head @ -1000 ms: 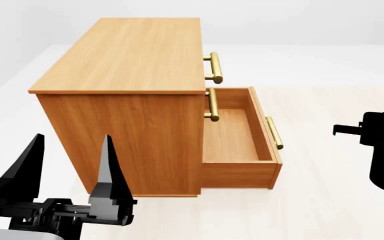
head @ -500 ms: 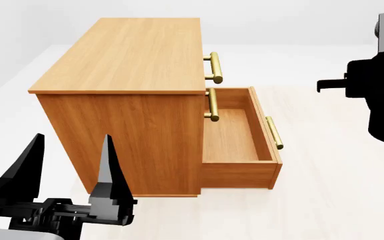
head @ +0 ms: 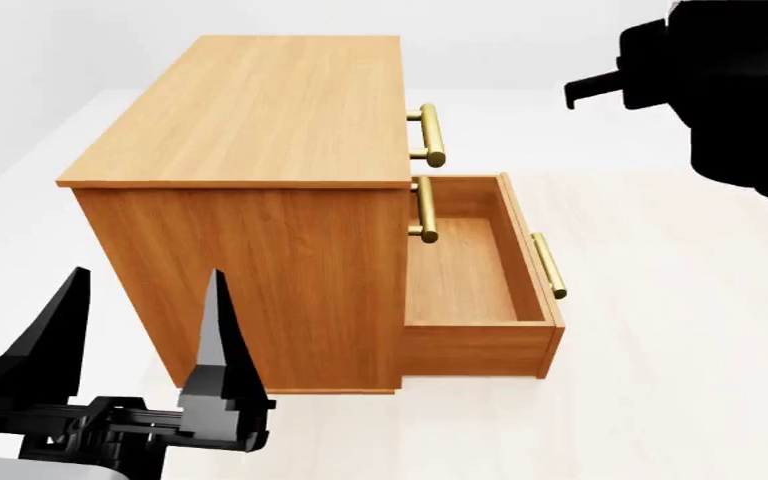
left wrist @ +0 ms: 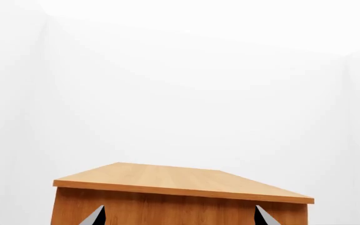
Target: Put the bowl on top of the cabinet.
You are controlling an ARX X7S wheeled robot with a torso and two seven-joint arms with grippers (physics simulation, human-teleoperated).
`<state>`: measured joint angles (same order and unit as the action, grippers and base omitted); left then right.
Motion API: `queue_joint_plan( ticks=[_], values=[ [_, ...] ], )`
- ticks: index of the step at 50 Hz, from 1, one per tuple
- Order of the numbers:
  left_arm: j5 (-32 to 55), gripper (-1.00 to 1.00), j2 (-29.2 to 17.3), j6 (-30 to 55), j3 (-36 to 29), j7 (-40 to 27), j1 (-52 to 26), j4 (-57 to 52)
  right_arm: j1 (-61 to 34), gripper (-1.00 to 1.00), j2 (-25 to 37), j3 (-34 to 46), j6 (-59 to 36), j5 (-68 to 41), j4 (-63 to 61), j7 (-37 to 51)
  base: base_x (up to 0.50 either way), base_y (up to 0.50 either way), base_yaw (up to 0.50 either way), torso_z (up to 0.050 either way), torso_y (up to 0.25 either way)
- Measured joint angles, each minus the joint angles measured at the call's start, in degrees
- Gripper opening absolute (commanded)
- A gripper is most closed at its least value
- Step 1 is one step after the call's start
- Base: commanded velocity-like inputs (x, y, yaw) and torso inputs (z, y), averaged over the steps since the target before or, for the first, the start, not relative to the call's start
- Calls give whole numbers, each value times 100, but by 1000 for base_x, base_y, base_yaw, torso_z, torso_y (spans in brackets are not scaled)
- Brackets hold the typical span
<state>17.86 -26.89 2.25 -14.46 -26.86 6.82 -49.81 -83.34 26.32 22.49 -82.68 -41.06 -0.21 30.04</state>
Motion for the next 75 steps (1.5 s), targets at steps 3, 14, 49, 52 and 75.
queue_joint_plan(
  ticks=[3, 14, 49, 52, 75],
  values=[
    [1, 100, -6, 1, -1, -7, -1, -5, -134, -100, -111, 115, 43, 2, 114, -55, 0, 0, 0, 0, 0],
    [-6, 100, -22, -20, -10, -23, 1, -5, -513, -100, -499, 424, 75, -38, 325, -160, 0, 0, 0, 0, 1],
    [22, 100, -84, -62, -18, -81, 18, -37, -1082, -100, -1920, 1060, 88, -324, 689, -148, 0, 0, 0, 0, 1],
    [28, 100, -90, -46, -19, -94, 13, -53, -1139, -100, -2043, 1116, 161, -330, 823, -178, 0, 0, 0, 0, 0],
    [53, 100, -135, -25, -9, -166, 17, -111, -1585, -100, -2539, 1801, 858, -885, 1744, -36, 0, 0, 0, 0, 0]
  ],
)
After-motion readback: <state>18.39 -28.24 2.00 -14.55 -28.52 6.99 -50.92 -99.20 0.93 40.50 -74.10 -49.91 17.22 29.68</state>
